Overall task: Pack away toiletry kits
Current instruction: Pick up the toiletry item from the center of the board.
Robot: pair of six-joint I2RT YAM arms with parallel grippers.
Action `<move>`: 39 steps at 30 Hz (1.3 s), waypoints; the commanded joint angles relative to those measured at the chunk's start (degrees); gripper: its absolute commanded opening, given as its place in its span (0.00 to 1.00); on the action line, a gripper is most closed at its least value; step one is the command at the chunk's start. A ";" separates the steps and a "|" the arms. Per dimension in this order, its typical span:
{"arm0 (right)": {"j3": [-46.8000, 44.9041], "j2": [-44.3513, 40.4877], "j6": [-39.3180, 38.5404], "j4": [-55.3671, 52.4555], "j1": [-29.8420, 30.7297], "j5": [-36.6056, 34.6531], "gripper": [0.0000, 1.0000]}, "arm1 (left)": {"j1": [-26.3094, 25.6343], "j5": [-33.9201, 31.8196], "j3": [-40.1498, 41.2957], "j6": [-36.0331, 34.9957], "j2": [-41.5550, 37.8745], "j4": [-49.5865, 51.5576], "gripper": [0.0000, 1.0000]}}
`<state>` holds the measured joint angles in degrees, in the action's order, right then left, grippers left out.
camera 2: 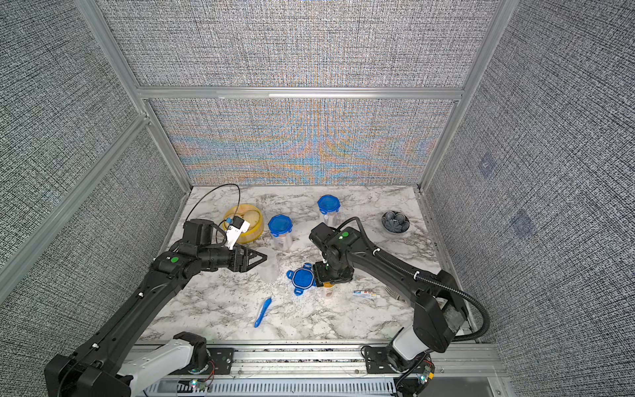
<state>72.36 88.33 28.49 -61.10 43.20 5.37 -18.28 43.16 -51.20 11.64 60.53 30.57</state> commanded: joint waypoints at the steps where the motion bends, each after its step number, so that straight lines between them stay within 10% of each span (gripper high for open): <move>1: -0.27 0.37 0.20 -0.07 0.36 -3.01 0.71 | 0.00 -0.43 -0.12 -0.13 -0.07 -0.14 0.68; 30: -2.07 1.72 -2.36 2.23 0.74 -4.21 0.39 | 0.00 -2.14 -0.48 -0.53 1.12 1.59 0.66; 39: 10.07 0.26 -5.03 -5.79 1.86 -4.94 0.36 | -0.01 -7.01 -2.12 -2.44 0.77 5.01 0.65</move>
<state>79.00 88.82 25.28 -62.92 44.66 0.60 -18.28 39.48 -52.40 10.83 61.56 33.32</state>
